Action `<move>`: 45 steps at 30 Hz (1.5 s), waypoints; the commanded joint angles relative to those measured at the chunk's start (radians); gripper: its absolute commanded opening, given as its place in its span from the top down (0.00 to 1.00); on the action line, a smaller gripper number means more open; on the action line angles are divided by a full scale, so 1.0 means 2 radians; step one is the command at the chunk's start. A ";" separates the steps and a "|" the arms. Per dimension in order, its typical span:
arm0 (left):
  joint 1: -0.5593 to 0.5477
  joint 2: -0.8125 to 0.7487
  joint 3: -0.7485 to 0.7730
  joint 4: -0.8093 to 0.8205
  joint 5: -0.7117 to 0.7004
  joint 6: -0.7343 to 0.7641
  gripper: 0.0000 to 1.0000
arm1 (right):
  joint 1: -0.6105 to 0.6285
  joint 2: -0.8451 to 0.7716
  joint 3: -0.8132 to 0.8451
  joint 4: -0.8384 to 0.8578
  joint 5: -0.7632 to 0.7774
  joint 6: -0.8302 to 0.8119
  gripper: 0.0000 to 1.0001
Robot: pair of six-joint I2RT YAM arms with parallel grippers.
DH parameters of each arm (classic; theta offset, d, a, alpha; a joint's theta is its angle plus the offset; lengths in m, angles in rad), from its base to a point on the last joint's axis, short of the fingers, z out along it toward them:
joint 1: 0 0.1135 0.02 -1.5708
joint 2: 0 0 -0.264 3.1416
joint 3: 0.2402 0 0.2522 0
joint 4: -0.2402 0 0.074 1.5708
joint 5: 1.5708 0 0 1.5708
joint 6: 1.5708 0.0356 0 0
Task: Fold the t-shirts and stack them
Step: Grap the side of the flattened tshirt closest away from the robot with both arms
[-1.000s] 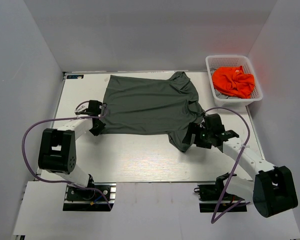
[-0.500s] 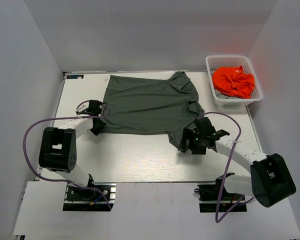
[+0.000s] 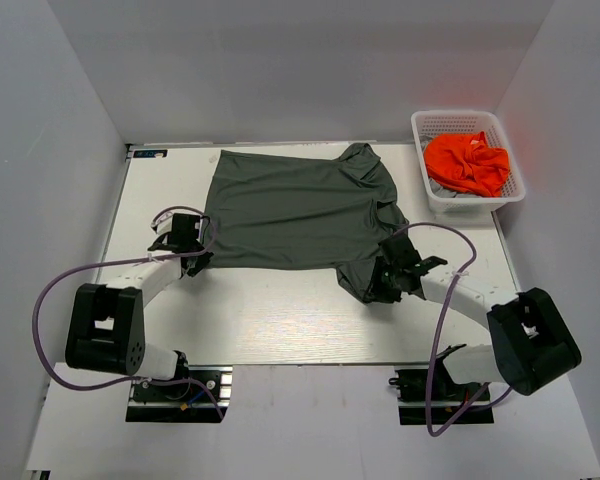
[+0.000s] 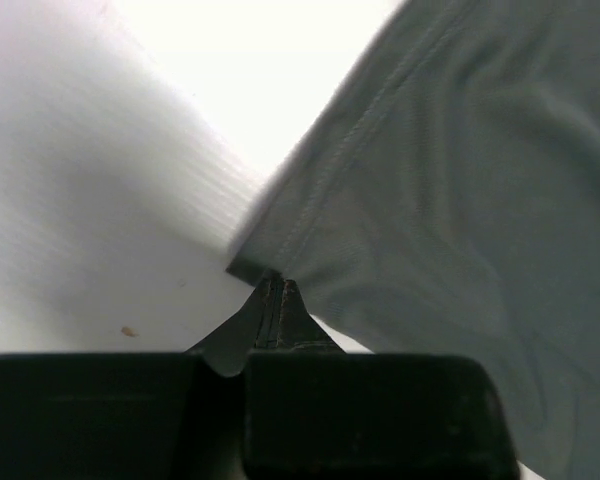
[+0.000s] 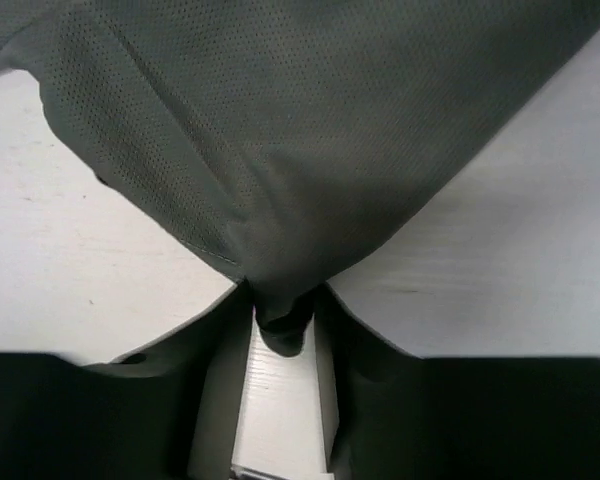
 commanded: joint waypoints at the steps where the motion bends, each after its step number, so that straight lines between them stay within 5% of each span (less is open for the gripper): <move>1: -0.003 -0.025 -0.002 0.027 0.005 0.011 1.00 | 0.002 0.012 0.005 0.021 0.036 0.018 0.74; 3: -0.003 -0.025 0.002 0.023 0.005 0.016 1.00 | 0.002 0.012 0.013 0.017 0.039 0.014 1.00; 6: 0.003 -0.025 0.015 -0.005 0.011 0.002 1.00 | 0.003 -0.004 0.015 0.006 0.038 0.008 1.00; 10: 0.003 -0.035 0.031 -0.024 0.018 0.002 0.36 | 0.002 -0.043 0.002 -0.008 0.039 0.006 1.00; 14: 0.003 -0.042 0.031 -0.024 0.004 -0.008 0.21 | 0.003 -0.066 -0.003 -0.031 0.062 0.000 1.00; 17: 0.003 -0.023 0.047 -0.029 -0.015 -0.008 0.21 | 0.003 -0.063 -0.002 -0.036 0.059 -0.004 1.00; 35: 0.007 0.086 0.075 -0.044 -0.013 -0.028 0.40 | 0.001 -0.044 0.001 -0.031 0.069 -0.011 1.00; 39: 0.007 0.103 0.082 -0.055 -0.009 -0.028 0.62 | 0.001 -0.056 0.003 -0.041 0.081 -0.010 1.00; 43: 0.007 0.092 0.070 -0.055 0.001 -0.028 1.00 | 0.000 -0.077 0.003 -0.049 0.086 -0.006 1.00; 45: 0.007 0.074 0.059 -0.059 0.001 -0.028 1.00 | 0.001 -0.090 0.002 -0.061 0.085 -0.006 1.00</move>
